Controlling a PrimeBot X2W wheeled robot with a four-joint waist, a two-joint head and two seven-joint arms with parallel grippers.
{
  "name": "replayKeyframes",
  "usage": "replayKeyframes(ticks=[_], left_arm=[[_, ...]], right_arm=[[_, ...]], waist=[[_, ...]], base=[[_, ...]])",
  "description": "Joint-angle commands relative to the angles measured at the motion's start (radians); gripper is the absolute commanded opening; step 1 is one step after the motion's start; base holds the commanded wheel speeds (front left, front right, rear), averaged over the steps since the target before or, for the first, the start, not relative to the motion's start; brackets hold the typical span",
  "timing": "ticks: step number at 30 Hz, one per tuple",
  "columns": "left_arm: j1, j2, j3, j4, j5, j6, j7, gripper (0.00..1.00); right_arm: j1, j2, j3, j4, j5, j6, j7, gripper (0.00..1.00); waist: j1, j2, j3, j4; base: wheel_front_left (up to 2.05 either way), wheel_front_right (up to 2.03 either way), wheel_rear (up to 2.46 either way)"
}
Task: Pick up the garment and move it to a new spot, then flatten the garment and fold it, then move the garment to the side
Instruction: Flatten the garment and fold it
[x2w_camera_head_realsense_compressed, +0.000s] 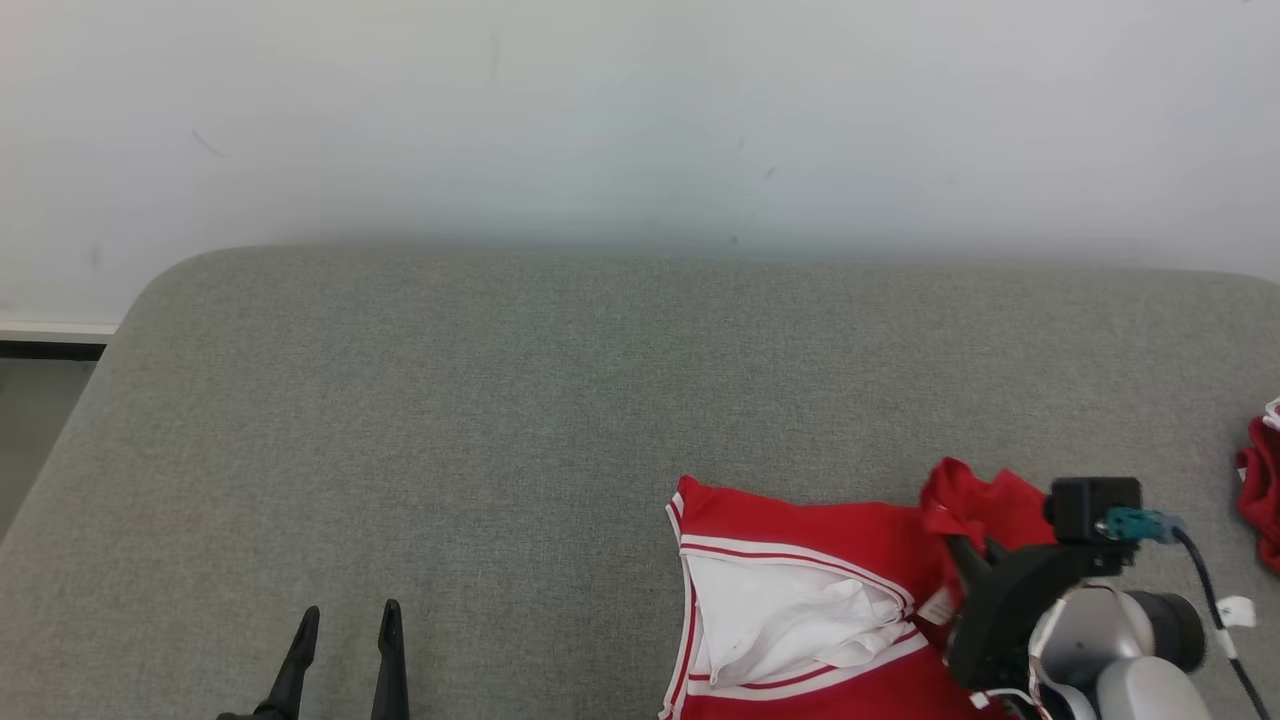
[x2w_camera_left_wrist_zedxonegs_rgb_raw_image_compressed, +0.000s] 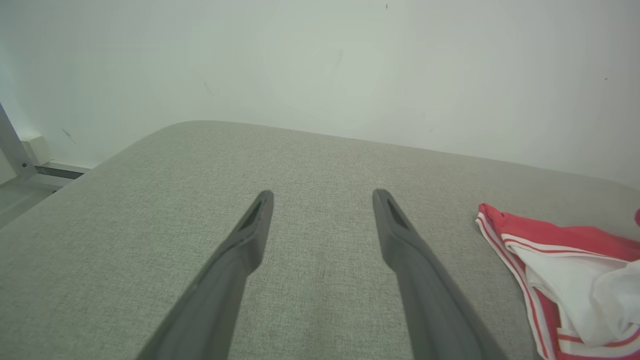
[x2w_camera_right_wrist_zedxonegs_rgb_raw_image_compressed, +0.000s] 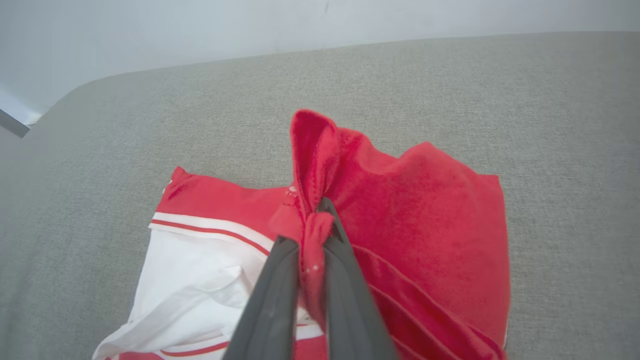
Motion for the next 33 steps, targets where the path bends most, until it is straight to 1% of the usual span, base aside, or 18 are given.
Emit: replayKeyframes(ticks=[1, 7, 9, 10, 15, 27, 29, 33], left_arm=[[0.008, -0.002, 0.000, 0.002, -0.008, -0.002, -0.003, 1.00], [0.000, -0.002, -0.004, 0.008, -0.010, 0.003, -0.003, 1.00], [-0.005, -0.002, -0.008, 0.010, -0.012, 0.004, -0.003, 1.00], [-0.005, -0.002, -0.008, 0.010, -0.012, 0.004, -0.003, 1.00], [-0.001, -0.002, -0.007, 0.005, -0.014, 0.007, -0.003, 1.00], [-0.005, -0.002, -0.012, 0.004, -0.019, 0.010, -0.003, 1.00], [-0.007, -0.002, -0.012, 0.003, -0.018, 0.010, -0.003, 1.00], [-0.004, -0.002, -0.008, 0.001, -0.019, 0.013, -0.003, 1.00]], right_arm=[[-0.018, 0.004, 0.020, 0.003, 0.016, -0.003, -0.013, 0.00], [-0.073, 0.012, 0.138, 0.062, 0.093, -0.003, -0.047, 0.00], [-0.100, 0.013, 0.206, 0.102, 0.143, -0.003, -0.071, 0.00], [-0.100, 0.013, 0.206, 0.102, 0.143, -0.003, -0.071, 0.00], [-0.143, 0.012, 0.289, 0.167, 0.207, -0.003, -0.123, 0.00], [-0.216, 0.012, 0.420, 0.363, 0.311, -0.003, -0.192, 0.00], [-0.224, 0.013, 0.441, 0.381, 0.344, -0.003, -0.202, 1.00], [-0.238, 0.012, 0.484, 0.398, 0.395, -0.003, -0.217, 1.00]], waist=[[0.0000, 0.0000, -0.001, 0.002], [0.0000, 0.0000, -0.003, 0.013], [0.0000, 0.0000, -0.003, 0.024], [0.0000, 0.0000, -0.003, 0.024], [0.0000, 0.0000, 0.001, 0.037], [0.0000, 0.0000, 0.014, 0.054], [0.0000, 0.0000, 0.016, 0.055], [0.0000, 0.0000, 0.015, 0.051]], base=[[0.00, 0.00, 0.00], [0.00, 0.00, 0.00], [0.00, 0.00, 0.00], [0.00, 0.00, 0.00], [0.00, 0.00, 0.00], [0.00, 0.00, 0.00], [0.00, 0.00, 0.00], [0.00, 0.00, 0.00]])
